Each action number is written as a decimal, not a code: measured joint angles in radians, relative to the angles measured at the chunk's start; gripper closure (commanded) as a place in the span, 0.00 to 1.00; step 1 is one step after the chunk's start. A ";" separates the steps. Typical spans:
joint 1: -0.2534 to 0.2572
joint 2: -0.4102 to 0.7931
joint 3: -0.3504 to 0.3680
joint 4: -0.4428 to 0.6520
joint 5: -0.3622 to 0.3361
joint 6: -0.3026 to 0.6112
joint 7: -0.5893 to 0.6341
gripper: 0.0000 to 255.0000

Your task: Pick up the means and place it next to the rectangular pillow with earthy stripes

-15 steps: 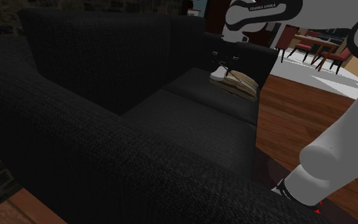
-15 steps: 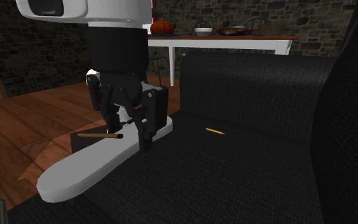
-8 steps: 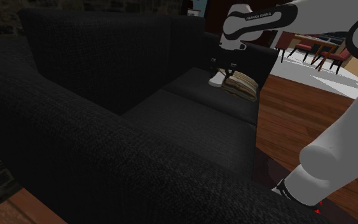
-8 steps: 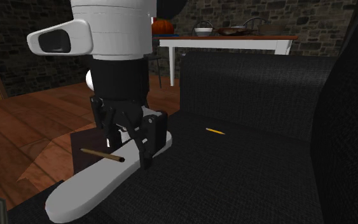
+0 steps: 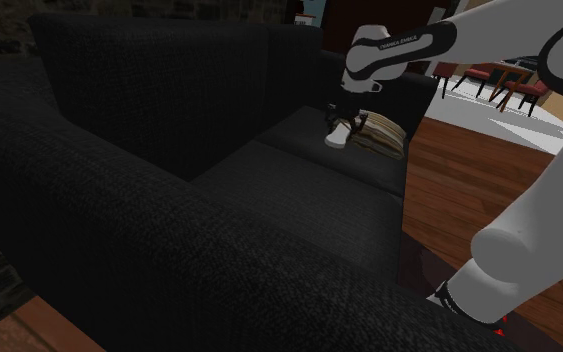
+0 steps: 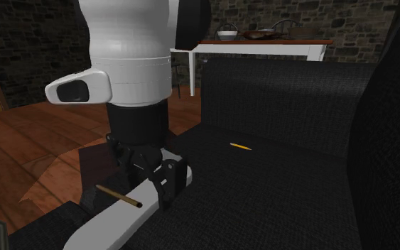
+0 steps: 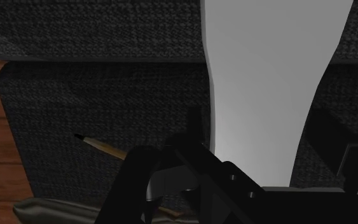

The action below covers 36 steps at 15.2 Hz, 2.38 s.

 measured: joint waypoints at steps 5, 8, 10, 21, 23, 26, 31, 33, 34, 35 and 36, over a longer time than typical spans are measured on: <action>0.000 0.024 -0.001 -0.036 -0.006 0.060 0.004 1.00; 0.001 0.039 -0.001 -0.060 -0.010 0.099 0.007 1.00; 0.001 0.051 -0.002 -0.073 -0.013 0.123 0.010 1.00; 0.004 0.091 -0.004 -0.115 -0.024 0.205 0.019 1.00; 0.004 0.091 -0.004 -0.115 -0.024 0.205 0.019 0.00; 0.004 0.091 -0.004 -0.115 -0.024 0.205 0.019 0.00; 0.001 0.075 -0.004 -0.091 -0.019 0.166 0.012 0.00; 0.000 0.047 -0.002 -0.067 -0.012 0.116 0.007 0.00; 0.001 0.040 -0.001 -0.058 -0.010 0.100 0.008 0.00; 0.002 0.037 -0.001 -0.056 -0.009 0.094 0.008 0.00; 0.002 0.036 0.000 -0.054 -0.009 0.092 0.008 0.00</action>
